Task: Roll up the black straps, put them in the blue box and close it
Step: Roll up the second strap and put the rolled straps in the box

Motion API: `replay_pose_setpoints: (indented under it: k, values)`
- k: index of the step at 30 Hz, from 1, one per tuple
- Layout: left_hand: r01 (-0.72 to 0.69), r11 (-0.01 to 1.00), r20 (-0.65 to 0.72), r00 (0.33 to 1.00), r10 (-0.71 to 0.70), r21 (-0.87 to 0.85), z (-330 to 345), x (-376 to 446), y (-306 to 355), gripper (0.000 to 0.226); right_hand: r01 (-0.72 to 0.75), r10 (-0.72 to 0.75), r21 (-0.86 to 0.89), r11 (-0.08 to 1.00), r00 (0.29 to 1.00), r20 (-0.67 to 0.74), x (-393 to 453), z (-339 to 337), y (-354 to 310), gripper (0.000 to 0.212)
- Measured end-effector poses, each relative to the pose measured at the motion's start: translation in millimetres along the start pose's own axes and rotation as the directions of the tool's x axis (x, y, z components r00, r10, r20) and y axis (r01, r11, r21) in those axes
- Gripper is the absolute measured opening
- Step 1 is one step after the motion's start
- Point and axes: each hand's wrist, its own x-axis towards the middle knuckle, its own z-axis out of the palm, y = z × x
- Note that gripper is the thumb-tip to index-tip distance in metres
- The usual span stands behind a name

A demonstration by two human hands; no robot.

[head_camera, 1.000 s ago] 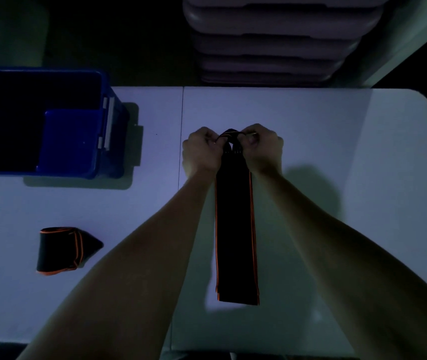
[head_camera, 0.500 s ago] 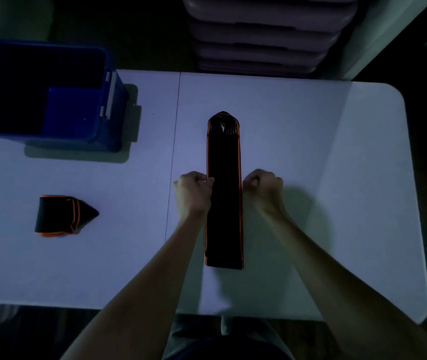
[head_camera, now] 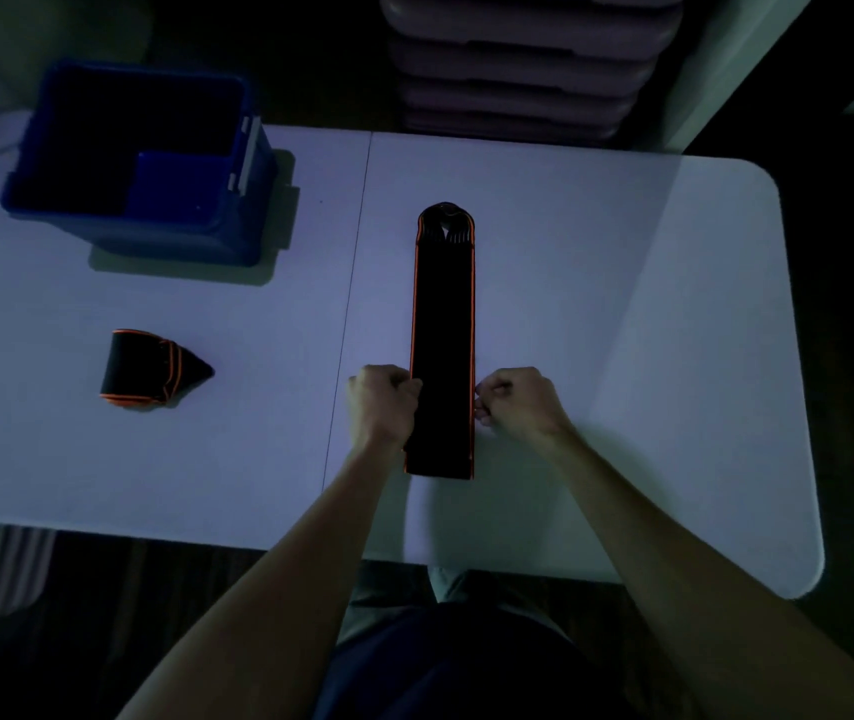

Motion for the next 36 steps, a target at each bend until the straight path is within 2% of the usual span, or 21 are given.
replay_pose_setpoints:
  k: [5,7,9,12,15,17,19,21,22,24,27,29,32,34,36]
  values:
    - [0.000,1.000,0.014,1.000,0.001,-0.021,0.1,-4.9,-3.5,0.015,-0.039,0.037,0.225,0.974,0.999,0.015,-9.8,1.2,7.3,0.015]
    - [-0.028,0.999,0.019,0.999,0.028,-0.023,-0.5,-6.5,-8.1,0.012,-0.031,0.022,0.254,0.967,0.999,0.036,-14.4,1.1,9.8,0.014]
    - [-0.019,0.998,0.036,0.999,0.022,-0.059,-0.8,-8.8,-12.1,0.005,-0.006,-0.006,0.246,0.969,0.999,0.046,-18.0,1.7,11.9,0.019]
    - [0.008,0.996,0.052,0.999,-0.003,-0.090,-0.5,-9.4,-18.6,0.014,0.033,-0.043,0.219,0.975,0.998,0.040,-23.0,2.1,13.0,0.027]
    - [-0.135,0.990,0.051,0.989,0.137,-0.027,-8.6,-18.8,-21.1,0.024,0.125,-0.127,0.116,0.985,0.992,0.008,-29.3,3.8,14.7,0.027]
    - [-0.362,0.924,0.084,0.931,0.354,0.122,-17.0,-31.7,-23.0,0.033,0.220,-0.220,-0.017,0.975,0.975,-0.013,-37.5,6.4,16.8,0.032]
    - [-0.588,0.769,0.211,0.809,0.549,0.252,-24.2,-44.3,-28.9,0.045,0.384,-0.386,-0.142,0.912,0.922,0.009,-46.0,10.2,21.0,0.048]
    - [-0.713,0.619,0.374,0.700,0.608,0.329,-28.8,-51.1,-40.9,0.057,0.542,-0.524,-0.302,0.784,0.839,0.146,-52.7,12.8,27.7,0.063]
    - [-0.747,0.558,0.443,0.665,0.601,0.362,-29.9,-51.9,-47.9,0.063,0.590,-0.548,-0.395,0.704,0.806,0.226,-56.3,13.6,30.7,0.065]
    - [-0.774,0.472,0.522,0.634,0.571,0.423,-30.8,-52.1,-58.7,0.070,0.636,-0.550,-0.542,0.549,0.763,0.339,-61.8,17.0,37.9,0.065]
    - [-0.809,0.336,0.529,0.574,0.625,0.482,-27.4,-50.2,-63.2,0.057,0.636,-0.539,-0.665,0.392,0.744,0.394,-66.2,24.9,45.7,0.067]
    - [-0.813,0.295,0.529,0.558,0.639,0.501,-24.9,-48.0,-62.0,0.049,0.634,-0.565,-0.685,0.358,0.731,0.382,-64.1,29.2,46.8,0.061]
    - [-0.824,0.256,0.531,0.531,0.660,0.505,-26.1,-45.8,-62.0,0.041,0.661,-0.660,-0.673,0.331,0.672,0.335,-61.3,33.9,41.0,0.041]
    - [-0.824,0.258,0.545,0.536,0.645,0.504,-28.0,-44.2,-59.0,0.040,0.668,-0.672,-0.669,0.326,0.661,0.333,-61.5,35.1,35.7,0.037]
    - [-0.826,0.293,0.560,0.546,0.623,0.481,-29.2,-41.7,-51.9,0.041,0.657,-0.658,-0.666,0.353,0.680,0.323,-61.2,33.1,32.0,0.040]
